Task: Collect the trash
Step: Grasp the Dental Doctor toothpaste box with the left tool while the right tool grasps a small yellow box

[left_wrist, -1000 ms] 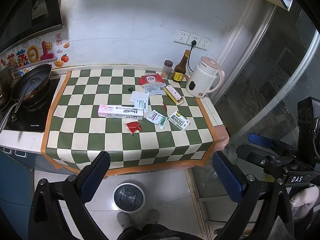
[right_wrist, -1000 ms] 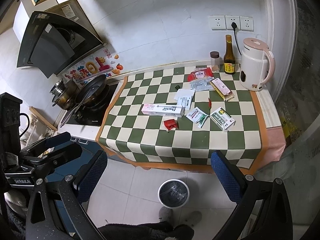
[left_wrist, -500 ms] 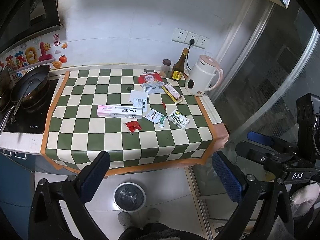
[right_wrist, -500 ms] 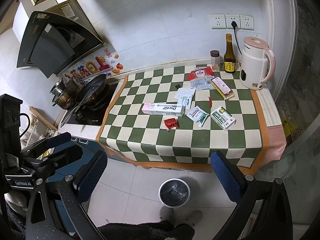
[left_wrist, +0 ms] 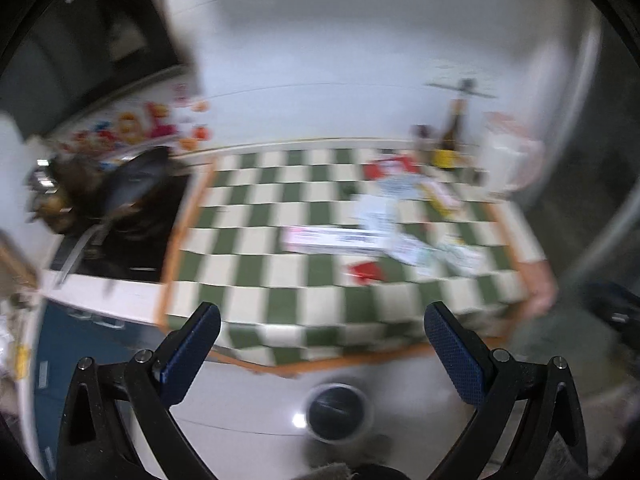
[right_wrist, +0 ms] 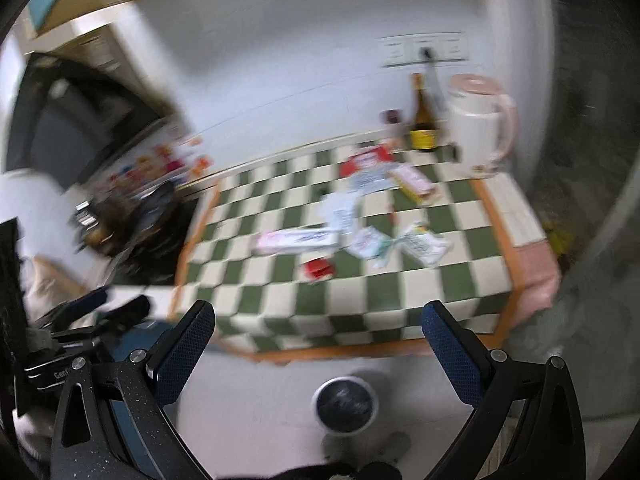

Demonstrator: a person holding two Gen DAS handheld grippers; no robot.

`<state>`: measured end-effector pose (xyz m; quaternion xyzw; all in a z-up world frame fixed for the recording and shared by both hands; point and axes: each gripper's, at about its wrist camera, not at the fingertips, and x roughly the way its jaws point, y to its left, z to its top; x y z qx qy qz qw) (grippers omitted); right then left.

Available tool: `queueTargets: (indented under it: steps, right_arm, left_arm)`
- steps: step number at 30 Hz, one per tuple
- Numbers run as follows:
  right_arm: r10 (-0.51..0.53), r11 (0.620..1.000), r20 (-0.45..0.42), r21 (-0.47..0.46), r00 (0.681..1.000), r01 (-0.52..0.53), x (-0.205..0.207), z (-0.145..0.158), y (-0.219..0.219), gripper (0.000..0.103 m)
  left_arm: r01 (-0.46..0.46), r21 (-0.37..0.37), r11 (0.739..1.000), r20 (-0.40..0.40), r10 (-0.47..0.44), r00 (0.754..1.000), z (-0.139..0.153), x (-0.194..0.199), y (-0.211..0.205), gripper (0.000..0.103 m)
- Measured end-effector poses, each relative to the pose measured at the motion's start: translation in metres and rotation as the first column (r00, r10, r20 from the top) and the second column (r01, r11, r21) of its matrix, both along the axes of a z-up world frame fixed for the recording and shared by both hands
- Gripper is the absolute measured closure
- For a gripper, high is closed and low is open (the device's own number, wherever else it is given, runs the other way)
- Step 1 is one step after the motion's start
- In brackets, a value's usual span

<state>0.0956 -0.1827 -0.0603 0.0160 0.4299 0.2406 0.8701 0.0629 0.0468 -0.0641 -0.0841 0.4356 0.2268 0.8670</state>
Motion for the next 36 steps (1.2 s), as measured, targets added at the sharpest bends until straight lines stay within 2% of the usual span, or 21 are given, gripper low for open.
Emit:
queueTargets:
  steps: [2,5,7,9,11,14,15,17,18,22,24,25,26,27,28,29,30,32,33,34,36]
  right_arm:
    - [-0.045,0.999,-0.004,-0.020,0.999,0.045,0.015,-0.012,0.004,0.000]
    - [-0.126,0.991,-0.049,-0.057,0.991,0.123,0.050,-0.042,0.008,0.000]
    - [-0.157,0.985,-0.081,-0.078,0.984,0.151,0.075,-0.062,0.010,0.000]
    - [-0.178,0.980,-0.114,-0.114,0.977,0.166,0.114,-0.087,0.012,0.003]
    - [-0.188,0.976,-0.136,-0.138,0.973,0.169,0.149,-0.106,0.016,0.011]
    - [-0.161,0.978,-0.169,-0.158,0.972,0.134,0.211,-0.136,0.029,0.012]
    - [-0.150,0.978,-0.174,-0.170,0.973,0.121,0.227,-0.143,0.034,0.013]
    - [-0.106,0.976,-0.192,-0.209,0.976,0.065,0.272,-0.161,0.050,0.013]
    - [-0.081,0.973,-0.204,-0.226,0.976,0.033,0.294,-0.169,0.060,0.013]
    - [-0.021,0.954,-0.238,-0.296,0.971,-0.052,0.363,-0.196,0.092,0.013]
    - [-0.008,0.943,-0.257,-0.323,0.966,-0.078,0.390,-0.210,0.104,0.013]
    - [0.004,0.937,-0.273,-0.336,0.962,-0.100,0.410,-0.220,0.113,0.013]
    - [0.013,0.933,-0.278,-0.343,0.960,-0.112,0.420,-0.225,0.117,0.013]
    - [0.023,0.925,-0.280,-0.357,0.960,-0.126,0.434,-0.233,0.124,0.012]
    - [0.033,0.920,-0.279,-0.367,0.960,-0.139,0.443,-0.238,0.129,0.012]
    - [0.043,0.915,-0.278,-0.374,0.959,-0.150,0.450,-0.242,0.132,0.012]
    - [0.055,0.911,-0.279,-0.379,0.959,-0.162,0.457,-0.246,0.137,0.012]
    - [0.084,0.894,-0.289,-0.400,0.954,-0.200,0.473,-0.257,0.145,0.012]
    - [0.095,0.889,-0.295,-0.404,0.951,-0.215,0.478,-0.261,0.149,0.012]
    - [0.109,0.883,-0.305,-0.407,0.946,-0.233,0.483,-0.266,0.152,0.012]
    - [0.131,0.871,-0.330,-0.413,0.935,-0.268,0.494,-0.279,0.160,0.012]
  left_arm:
    - [-0.046,-0.009,0.999,-0.037,0.046,0.998,-0.021,0.013,0.019,0.000]
    - [-0.119,-0.149,0.982,-0.124,0.101,0.987,-0.062,0.037,0.052,0.000]
    - [-0.175,-0.257,0.950,-0.183,0.130,0.974,-0.090,0.057,0.066,0.000]
    - [-0.241,-0.317,0.917,-0.240,0.168,0.956,-0.116,0.074,0.074,0.000]
    - [-0.320,-0.364,0.875,-0.285,0.222,0.932,-0.141,0.096,0.084,0.000]
    - [-0.428,-0.455,0.781,-0.345,0.289,0.893,-0.179,0.132,0.100,0.001]
    - [-0.461,-0.487,0.742,-0.366,0.307,0.879,-0.191,0.144,0.105,0.003]
    - [-0.525,-0.557,0.643,-0.397,0.349,0.849,-0.217,0.168,0.115,0.006]
    - [-0.543,-0.577,0.610,-0.404,0.365,0.839,-0.226,0.179,0.119,0.009]
    - [-0.630,-0.621,0.466,-0.453,0.442,0.774,-0.266,0.219,0.138,0.018]
    - [-0.667,-0.625,0.406,-0.480,0.474,0.739,-0.283,0.233,0.146,0.018]
    - [-0.683,-0.620,0.385,-0.489,0.491,0.721,-0.290,0.239,0.149,0.023]
    - [-0.700,-0.602,0.383,-0.488,0.517,0.703,-0.294,0.244,0.152,0.037]
    - [-0.710,-0.582,0.396,-0.498,0.517,0.696,-0.297,0.249,0.153,0.043]
    - [-0.708,-0.571,0.416,-0.492,0.517,0.701,-0.297,0.253,0.153,0.044]
    - [-0.695,-0.555,0.457,-0.475,0.512,0.716,-0.293,0.257,0.153,0.046]
    - [-0.677,-0.527,0.514,-0.465,0.492,0.736,-0.289,0.263,0.152,0.049]
    - [-0.609,-0.442,0.659,-0.450,0.424,0.786,-0.279,0.278,0.149,0.050]
    - [-0.557,-0.372,0.742,-0.451,0.380,0.807,-0.273,0.287,0.146,0.050]
    - [-0.491,-0.315,0.812,-0.452,0.327,0.830,-0.268,0.296,0.143,0.051]
    - [-0.383,-0.226,0.895,-0.478,0.241,0.845,-0.265,0.308,0.137,0.050]
